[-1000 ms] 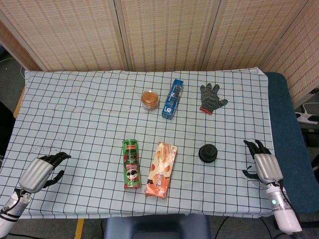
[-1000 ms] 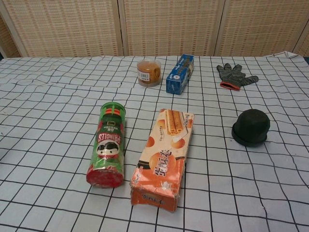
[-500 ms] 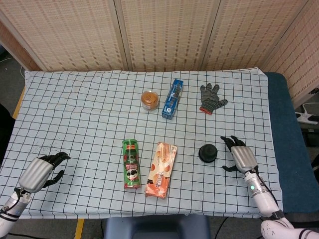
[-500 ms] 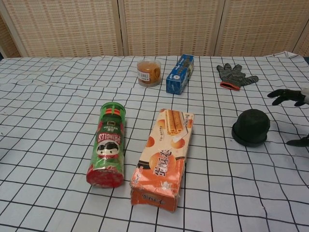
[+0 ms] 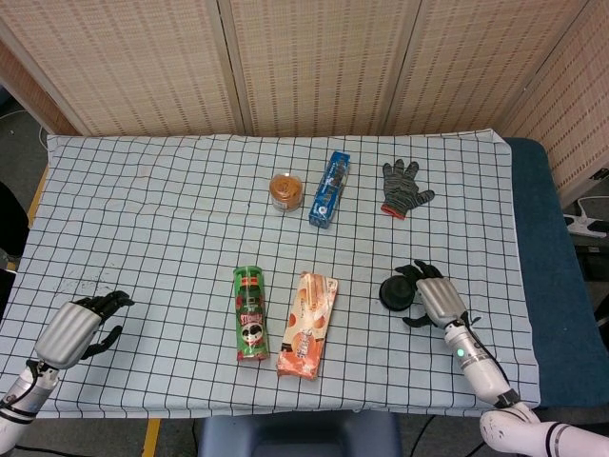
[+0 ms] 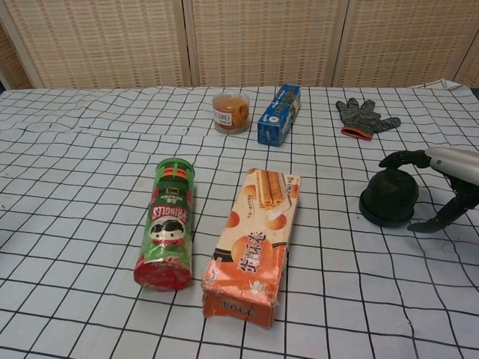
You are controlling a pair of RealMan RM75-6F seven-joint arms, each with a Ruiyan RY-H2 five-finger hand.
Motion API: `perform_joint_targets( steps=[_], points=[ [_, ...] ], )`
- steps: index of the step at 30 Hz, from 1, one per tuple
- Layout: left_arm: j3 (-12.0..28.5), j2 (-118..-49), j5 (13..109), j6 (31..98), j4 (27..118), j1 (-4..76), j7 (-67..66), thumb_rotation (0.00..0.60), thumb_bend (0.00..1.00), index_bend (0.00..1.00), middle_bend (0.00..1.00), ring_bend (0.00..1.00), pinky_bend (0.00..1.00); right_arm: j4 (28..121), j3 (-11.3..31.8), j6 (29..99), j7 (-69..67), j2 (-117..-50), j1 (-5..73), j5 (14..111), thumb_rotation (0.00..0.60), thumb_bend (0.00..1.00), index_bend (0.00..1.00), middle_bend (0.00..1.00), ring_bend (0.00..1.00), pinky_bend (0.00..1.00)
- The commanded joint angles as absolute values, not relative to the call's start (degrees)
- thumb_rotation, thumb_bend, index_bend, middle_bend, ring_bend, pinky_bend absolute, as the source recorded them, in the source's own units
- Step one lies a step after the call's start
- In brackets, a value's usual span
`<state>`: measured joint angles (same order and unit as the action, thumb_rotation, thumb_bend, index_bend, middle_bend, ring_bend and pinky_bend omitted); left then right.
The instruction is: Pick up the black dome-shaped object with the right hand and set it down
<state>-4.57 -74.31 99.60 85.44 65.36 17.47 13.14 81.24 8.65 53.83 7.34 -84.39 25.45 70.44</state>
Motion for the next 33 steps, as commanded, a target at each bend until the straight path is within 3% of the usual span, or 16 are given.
perform_joint_targets(
  steps=[1,18,25,29,33],
  points=[
    [-4.6,-74.3,99.7,85.4,65.5,17.5,13.1,0.6,0.45,0.3,0.28,0.46,0.63,80.0,8.6,53.8,5.8,-85.4,26.0,70.8,0.6,0.06,0.16,0.12,0.0,0.08],
    [-4.5,-74.3,99.7,85.6,65.4,17.4,13.1,0.6,0.45,0.3,0.28,0.46,0.63,73.6,9.0,50.7,3.6,-89.1,28.5,67.6,0.6,0.06,0.17,0.13,0.04,0.09],
    [-4.4,-74.2,99.5,85.5,65.4,17.4,13.3,0.6,0.45,0.3,0.28,0.46,0.63,72.5,8.9,51.6,2.5,-90.1,28.7,68.3,0.6,0.06,0.2,0.21,0.11,0.16],
    [-4.4,-74.2,99.6,85.5,65.4,17.5,13.3,0.6,0.45,0.3,0.28,0.46,0.63,72.2,8.6,52.0,1.7,-90.2,28.7,69.0,0.6,0.06,0.25,0.25,0.16,0.27],
    [-4.4,-74.2,99.5,85.5,65.3,17.5,13.4,0.6,0.45,0.3,0.28,0.46,0.63,72.0,8.4,51.9,1.4,-90.1,28.7,69.0,0.6,0.06,0.26,0.28,0.2,0.27]
  ],
)
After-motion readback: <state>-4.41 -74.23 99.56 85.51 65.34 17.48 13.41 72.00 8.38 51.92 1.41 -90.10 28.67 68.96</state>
